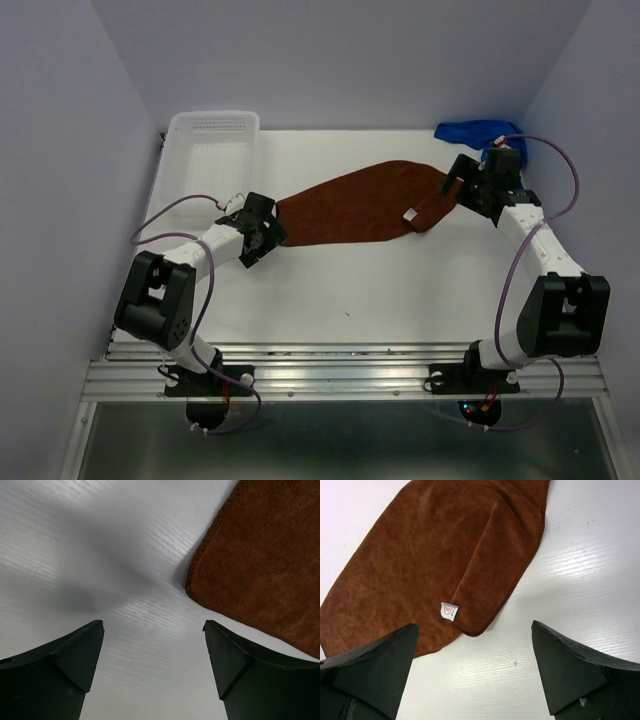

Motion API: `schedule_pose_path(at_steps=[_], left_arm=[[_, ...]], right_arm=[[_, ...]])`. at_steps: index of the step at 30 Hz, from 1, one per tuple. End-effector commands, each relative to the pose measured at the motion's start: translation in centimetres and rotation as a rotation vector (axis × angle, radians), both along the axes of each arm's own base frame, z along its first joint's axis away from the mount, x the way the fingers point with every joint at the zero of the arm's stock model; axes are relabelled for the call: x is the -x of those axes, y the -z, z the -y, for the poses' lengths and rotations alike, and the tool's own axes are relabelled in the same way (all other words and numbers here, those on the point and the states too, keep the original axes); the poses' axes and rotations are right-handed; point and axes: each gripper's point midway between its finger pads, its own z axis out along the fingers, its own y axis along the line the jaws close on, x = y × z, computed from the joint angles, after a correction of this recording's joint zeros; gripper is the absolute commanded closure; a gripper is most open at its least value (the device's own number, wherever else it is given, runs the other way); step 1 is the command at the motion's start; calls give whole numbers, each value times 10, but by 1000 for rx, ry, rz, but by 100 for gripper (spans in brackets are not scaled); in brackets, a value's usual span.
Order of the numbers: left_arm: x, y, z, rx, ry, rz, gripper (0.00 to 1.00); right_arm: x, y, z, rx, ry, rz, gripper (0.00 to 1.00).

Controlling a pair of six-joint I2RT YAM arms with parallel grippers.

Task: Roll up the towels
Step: Move the towel to the center of the board

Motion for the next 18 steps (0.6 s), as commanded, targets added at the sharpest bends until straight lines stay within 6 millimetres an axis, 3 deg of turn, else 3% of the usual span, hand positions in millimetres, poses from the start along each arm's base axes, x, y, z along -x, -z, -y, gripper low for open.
schedule_pose_path(at_steps=[1, 6, 11, 12, 14, 16, 18], left_arm=[[-32, -16, 2, -22, -56, 77, 9], [-41, -3, 12, -5, -34, 66, 23], [-42, 13, 17, -25, -21, 33, 28], [-44, 14, 18, -27, -19, 33, 35], [-45, 19, 21, -27, -12, 20, 38], [-45, 25, 21, -36, -13, 5, 51], [-46, 30, 22, -35, -16, -2, 56]], right_arm=[[-1, -19, 2, 8, 18, 63, 0], [0, -15, 2, 9, 17, 54, 0], [3, -12, 2, 10, 16, 48, 0], [4, -12, 7, 28, 39, 48, 0], [5, -12, 10, 40, 52, 49, 0], [8, -11, 11, 46, 54, 42, 0], [11, -10, 12, 48, 55, 39, 0]])
